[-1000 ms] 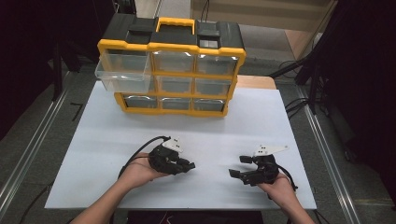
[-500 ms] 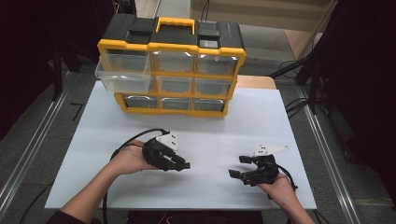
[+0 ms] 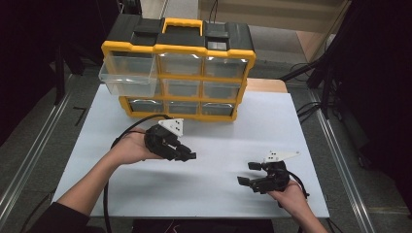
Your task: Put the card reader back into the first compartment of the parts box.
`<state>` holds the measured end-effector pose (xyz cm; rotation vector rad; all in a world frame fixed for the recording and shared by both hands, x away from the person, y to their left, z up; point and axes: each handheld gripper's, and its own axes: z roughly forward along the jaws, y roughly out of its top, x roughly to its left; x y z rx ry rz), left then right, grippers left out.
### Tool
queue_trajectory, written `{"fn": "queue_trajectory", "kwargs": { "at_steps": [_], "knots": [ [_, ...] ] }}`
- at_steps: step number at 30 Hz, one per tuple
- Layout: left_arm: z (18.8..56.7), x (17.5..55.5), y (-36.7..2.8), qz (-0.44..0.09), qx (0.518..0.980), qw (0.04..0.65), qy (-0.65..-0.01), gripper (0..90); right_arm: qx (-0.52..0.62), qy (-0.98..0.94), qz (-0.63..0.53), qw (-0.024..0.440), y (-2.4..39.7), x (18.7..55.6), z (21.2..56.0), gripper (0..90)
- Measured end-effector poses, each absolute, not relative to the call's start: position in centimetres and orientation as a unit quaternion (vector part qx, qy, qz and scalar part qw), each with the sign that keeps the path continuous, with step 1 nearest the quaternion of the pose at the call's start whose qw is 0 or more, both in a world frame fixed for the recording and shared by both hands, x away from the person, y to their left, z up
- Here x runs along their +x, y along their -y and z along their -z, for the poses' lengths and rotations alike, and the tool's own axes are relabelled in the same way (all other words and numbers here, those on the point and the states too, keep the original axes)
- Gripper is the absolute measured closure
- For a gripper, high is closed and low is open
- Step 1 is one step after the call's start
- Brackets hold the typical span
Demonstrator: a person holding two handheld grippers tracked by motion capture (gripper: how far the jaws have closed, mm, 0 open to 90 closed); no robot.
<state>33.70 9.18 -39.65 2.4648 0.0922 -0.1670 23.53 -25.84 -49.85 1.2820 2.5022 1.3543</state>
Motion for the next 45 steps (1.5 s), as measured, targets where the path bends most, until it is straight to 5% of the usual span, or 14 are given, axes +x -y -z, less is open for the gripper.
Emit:
{"fn": "queue_trajectory", "kwargs": {
  "at_steps": [45],
  "knots": [
    [29.2, 36.0, -9.8, 0.046, 0.949, 0.308, -0.042, 74.8, 0.408, -0.804, -0.433, 0.003, 25.6, 23.5, 49.7, 17.9]
  ]
}}
